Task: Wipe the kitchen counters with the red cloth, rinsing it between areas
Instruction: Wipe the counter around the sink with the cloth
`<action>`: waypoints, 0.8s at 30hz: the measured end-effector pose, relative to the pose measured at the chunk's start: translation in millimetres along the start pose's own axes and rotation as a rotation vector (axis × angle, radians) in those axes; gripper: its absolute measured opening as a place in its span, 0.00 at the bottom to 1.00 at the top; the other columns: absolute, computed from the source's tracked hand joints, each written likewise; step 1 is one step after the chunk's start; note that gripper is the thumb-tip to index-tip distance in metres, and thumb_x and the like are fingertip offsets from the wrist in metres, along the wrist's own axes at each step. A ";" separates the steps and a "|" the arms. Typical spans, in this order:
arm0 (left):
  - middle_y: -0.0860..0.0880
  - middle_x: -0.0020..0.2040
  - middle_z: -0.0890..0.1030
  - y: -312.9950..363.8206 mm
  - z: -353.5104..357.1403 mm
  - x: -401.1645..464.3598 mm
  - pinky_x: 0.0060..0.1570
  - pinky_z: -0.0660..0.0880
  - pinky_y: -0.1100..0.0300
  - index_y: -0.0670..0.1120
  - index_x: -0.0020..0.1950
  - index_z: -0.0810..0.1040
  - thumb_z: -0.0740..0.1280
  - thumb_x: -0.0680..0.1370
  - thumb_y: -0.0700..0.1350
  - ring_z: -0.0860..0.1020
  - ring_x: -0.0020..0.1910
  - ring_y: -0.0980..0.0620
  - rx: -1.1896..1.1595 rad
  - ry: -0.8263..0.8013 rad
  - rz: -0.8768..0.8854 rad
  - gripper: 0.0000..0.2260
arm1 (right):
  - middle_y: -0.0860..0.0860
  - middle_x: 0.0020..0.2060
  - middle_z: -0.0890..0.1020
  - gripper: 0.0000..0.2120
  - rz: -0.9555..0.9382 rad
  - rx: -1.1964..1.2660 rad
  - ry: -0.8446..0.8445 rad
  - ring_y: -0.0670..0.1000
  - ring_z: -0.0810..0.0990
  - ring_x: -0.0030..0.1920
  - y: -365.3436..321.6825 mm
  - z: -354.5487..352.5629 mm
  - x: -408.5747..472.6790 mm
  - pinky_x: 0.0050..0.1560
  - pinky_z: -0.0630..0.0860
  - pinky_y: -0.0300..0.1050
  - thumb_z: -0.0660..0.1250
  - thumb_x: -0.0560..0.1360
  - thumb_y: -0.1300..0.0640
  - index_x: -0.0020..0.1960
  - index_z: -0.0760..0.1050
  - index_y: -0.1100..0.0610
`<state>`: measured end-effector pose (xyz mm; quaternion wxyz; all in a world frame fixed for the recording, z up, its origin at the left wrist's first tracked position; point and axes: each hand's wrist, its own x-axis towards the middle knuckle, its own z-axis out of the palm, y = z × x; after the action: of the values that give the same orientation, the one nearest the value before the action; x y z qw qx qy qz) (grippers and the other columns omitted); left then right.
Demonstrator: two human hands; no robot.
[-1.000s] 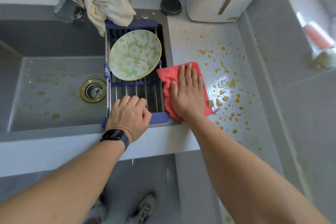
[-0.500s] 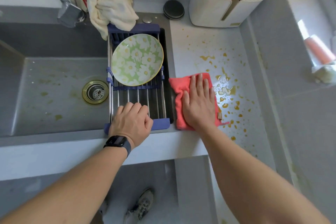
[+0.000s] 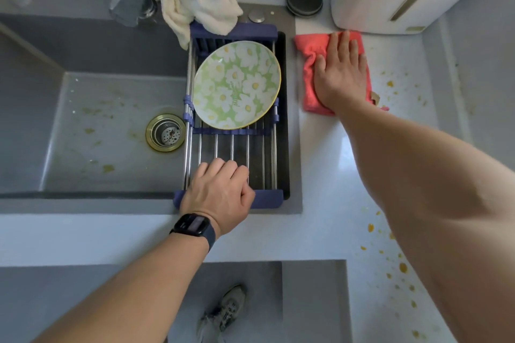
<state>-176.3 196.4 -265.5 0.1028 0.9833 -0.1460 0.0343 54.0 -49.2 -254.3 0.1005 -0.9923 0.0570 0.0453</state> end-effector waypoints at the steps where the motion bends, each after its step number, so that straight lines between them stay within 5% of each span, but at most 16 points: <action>1: 0.49 0.38 0.73 -0.7 0.5 0.3 0.41 0.68 0.47 0.47 0.41 0.74 0.58 0.77 0.45 0.70 0.39 0.44 0.003 0.005 -0.002 0.08 | 0.55 0.84 0.47 0.33 0.001 0.000 0.000 0.57 0.46 0.84 -0.5 0.9 4.5 0.82 0.43 0.56 0.42 0.84 0.42 0.85 0.45 0.56; 14: 0.49 0.36 0.73 0.9 -0.1 -0.7 0.42 0.67 0.50 0.47 0.40 0.74 0.56 0.77 0.46 0.69 0.39 0.45 0.004 -0.007 -0.032 0.10 | 0.57 0.84 0.52 0.32 -0.037 0.022 0.021 0.59 0.50 0.83 8.0 17.2 -129.8 0.82 0.45 0.56 0.44 0.84 0.43 0.85 0.51 0.55; 24: 0.48 0.37 0.74 3.6 -7.9 -1.6 0.42 0.68 0.48 0.47 0.40 0.73 0.55 0.77 0.47 0.69 0.40 0.44 0.017 -0.070 -0.044 0.10 | 0.53 0.84 0.45 0.31 0.030 0.010 -0.040 0.54 0.43 0.84 2.3 26.6 -236.7 0.83 0.40 0.54 0.42 0.85 0.43 0.85 0.45 0.53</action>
<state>-179.2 195.1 -257.3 0.0901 0.9877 -0.1275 -0.0011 -182.6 -21.4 -256.7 0.1061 -0.9897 0.0700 0.0663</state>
